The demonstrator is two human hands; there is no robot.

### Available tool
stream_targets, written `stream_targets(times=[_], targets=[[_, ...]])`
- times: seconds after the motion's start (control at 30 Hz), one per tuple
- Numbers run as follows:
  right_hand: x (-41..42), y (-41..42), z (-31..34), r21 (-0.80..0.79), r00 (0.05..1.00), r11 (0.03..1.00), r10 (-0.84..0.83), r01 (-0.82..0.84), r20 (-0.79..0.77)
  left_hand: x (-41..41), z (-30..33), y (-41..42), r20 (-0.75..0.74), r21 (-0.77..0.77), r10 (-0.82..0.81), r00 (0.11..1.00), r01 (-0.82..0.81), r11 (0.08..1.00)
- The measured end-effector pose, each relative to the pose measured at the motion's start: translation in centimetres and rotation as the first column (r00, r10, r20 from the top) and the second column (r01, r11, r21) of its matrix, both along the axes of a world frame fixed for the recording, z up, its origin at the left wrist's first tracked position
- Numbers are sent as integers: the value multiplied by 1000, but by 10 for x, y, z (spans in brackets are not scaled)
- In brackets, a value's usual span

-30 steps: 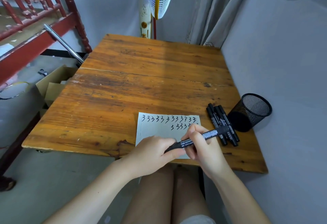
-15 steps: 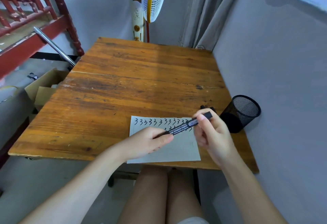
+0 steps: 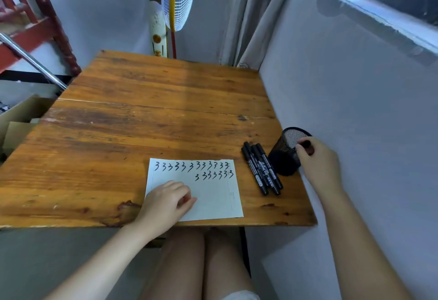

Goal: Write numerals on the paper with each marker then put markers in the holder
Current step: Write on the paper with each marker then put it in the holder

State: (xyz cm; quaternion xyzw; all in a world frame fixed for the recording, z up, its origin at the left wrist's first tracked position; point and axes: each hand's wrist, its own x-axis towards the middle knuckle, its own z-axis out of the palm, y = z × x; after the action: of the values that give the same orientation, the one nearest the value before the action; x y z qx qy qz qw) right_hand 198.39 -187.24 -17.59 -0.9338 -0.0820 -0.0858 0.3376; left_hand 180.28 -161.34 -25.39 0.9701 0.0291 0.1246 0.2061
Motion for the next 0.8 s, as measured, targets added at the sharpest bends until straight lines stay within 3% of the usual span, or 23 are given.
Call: stream_targets(times=[0.17,0.33,0.43,0.53,0.7,0.8], targets=[[-4,2,8,-61,998,997,-46,43,-45,0,-1,0,13,-15,10,1000,-10,1000],[-40,14,19,12,991,1000,0,-2,130,0,-1,0,8,-28,11,1000,-11,1000],[-51,23,-10,-185,996,979,72,-82,-59,0,0,0,-7,-26,8,1000,-8,1000],[-50,19,-43,-348,980,935,-2,-69,-200,0,2,-1,-10,-34,10,1000,-11,999],[-50,13,-51,-367,979,930,-48,-28,-198,-1,1,-1,-12,-44,7,1000,-7,999],[-53,13,-39,-253,992,967,-12,-19,-122,-1,2,0,-25,-69,4,1000,-6,998]])
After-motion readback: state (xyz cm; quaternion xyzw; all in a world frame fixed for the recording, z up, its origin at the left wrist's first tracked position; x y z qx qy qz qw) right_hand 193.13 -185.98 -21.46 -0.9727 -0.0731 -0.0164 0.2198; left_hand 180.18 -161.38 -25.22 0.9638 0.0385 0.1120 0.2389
